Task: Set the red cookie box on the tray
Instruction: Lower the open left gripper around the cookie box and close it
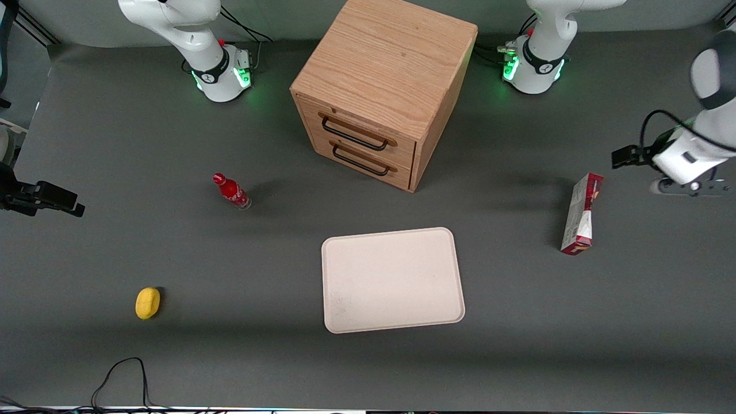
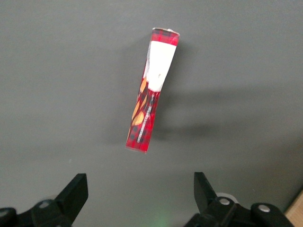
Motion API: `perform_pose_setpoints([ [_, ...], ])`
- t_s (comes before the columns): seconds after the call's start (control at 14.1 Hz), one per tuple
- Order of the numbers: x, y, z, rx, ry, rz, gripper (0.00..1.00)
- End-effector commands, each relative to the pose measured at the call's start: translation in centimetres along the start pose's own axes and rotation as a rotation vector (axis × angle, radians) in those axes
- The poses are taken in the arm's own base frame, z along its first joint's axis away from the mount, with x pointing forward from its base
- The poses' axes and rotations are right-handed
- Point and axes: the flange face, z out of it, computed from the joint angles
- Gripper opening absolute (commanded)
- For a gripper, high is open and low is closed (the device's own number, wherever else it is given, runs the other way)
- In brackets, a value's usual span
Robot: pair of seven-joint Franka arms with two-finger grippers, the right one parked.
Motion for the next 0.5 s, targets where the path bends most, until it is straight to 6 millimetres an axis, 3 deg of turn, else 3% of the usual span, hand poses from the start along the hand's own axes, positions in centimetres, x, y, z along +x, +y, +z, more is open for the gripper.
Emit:
perform_pose_setpoints([
  [0.0,-0.2,0.5,5.2,0.009,0.053,0.114,0.99],
  [0.43,3.8,0.3,14.0,0.038,0.112,0.229,0.99],
])
